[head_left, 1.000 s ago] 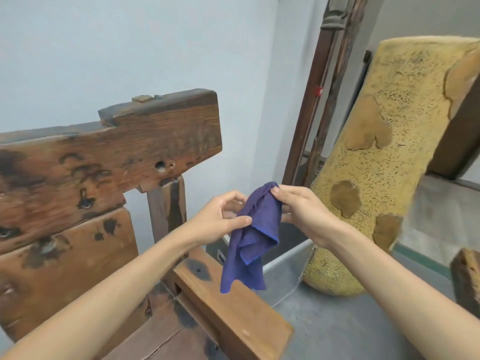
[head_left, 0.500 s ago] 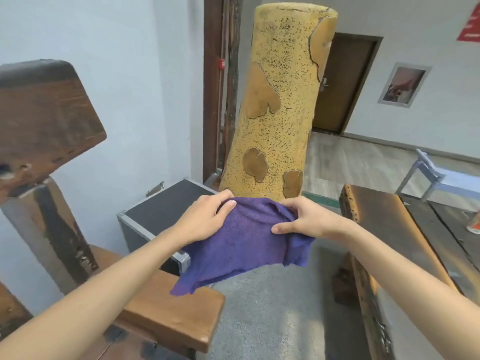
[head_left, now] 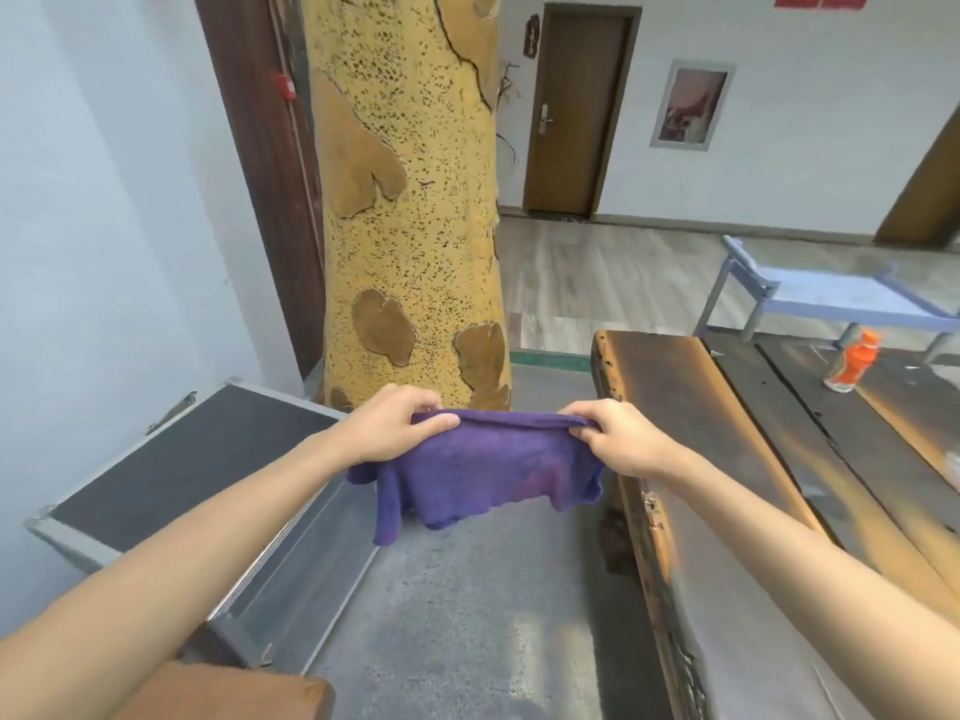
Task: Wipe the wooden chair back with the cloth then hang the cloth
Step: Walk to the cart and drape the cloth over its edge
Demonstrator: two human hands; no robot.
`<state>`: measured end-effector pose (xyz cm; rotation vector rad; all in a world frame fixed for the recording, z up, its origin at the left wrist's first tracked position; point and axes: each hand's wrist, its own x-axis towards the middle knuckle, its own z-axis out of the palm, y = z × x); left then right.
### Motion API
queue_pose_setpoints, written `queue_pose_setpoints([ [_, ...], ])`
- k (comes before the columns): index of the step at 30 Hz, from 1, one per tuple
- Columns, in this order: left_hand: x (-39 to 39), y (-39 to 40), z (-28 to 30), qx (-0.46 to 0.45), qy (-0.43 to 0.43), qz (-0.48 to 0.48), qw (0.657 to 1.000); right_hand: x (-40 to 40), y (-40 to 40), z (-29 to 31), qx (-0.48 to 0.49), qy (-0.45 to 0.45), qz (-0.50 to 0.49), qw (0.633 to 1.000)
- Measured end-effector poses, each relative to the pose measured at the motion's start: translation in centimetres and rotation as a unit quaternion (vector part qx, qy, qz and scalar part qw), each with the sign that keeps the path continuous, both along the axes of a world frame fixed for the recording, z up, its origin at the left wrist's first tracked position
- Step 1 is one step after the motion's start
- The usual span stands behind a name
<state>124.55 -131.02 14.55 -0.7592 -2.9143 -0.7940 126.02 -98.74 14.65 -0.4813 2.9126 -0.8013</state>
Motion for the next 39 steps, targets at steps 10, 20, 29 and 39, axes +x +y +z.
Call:
queue_pose_setpoints([
  [10, -17.3, 7.0, -2.5, -0.073, -0.109, -0.028, 0.991, -13.9, 7.4, -3.1, -0.070, 0.015, -0.153, 0.986],
  [20, -36.1, 14.4, -4.6, -0.025, -0.244, -0.120, 0.962, -31.9, 13.4, -6.2, -0.044, -0.015, -0.273, 0.961],
  [29, -53.6, 22.7, -4.7, -0.040, -0.398, -0.169, 0.901, -49.2, 18.2, -5.1, -0.121, -0.012, -0.305, 0.945],
  [39, -73.1, 34.1, -8.4, -0.168, -0.304, -0.184, 0.919, -62.4, 29.5, -8.7, -0.327, -0.058, -0.428, 0.840],
])
